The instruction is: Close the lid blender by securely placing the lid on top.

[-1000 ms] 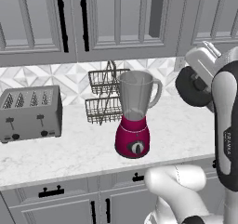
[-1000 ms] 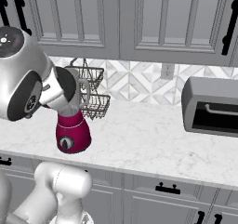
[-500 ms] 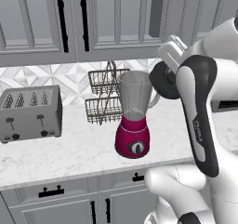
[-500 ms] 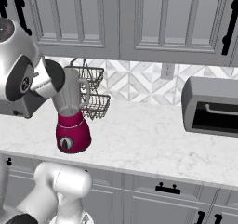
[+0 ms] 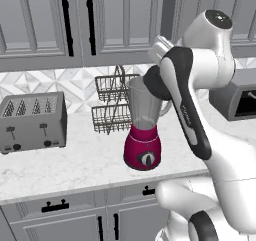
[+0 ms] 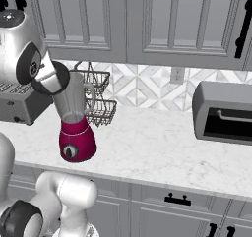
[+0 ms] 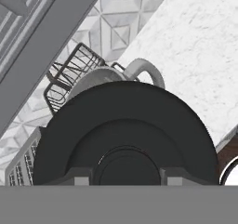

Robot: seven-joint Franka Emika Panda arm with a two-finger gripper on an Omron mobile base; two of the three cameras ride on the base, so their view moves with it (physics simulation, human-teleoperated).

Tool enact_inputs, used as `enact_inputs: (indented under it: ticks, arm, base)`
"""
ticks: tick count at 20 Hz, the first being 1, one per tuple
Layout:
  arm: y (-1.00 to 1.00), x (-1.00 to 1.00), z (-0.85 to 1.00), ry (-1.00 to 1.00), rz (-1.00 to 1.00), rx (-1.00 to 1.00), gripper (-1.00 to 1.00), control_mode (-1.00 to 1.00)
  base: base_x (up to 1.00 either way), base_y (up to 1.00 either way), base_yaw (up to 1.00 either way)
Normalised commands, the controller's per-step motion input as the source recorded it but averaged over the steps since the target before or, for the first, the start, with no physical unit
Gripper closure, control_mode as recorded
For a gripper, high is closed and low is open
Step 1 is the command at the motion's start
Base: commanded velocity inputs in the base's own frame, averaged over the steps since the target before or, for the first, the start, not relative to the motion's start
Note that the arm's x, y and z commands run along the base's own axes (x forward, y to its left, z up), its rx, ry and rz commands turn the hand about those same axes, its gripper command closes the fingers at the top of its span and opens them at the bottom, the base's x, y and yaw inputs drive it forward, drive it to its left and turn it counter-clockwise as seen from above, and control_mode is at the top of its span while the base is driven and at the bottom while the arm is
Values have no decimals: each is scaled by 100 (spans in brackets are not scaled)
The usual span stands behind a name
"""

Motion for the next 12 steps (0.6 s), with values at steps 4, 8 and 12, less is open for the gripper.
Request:
enact_inputs:
  ticks: [4,8,12]
  arm:
    - [8,40,0,11,0,-1,100,-100]
    - [0,40,0,4,0,0,100,-100]
    - [0,46,0,1,0,0,100,-100]
  base:
    - [0,0,0]
    - [0,0,0]
    - [0,0,0]
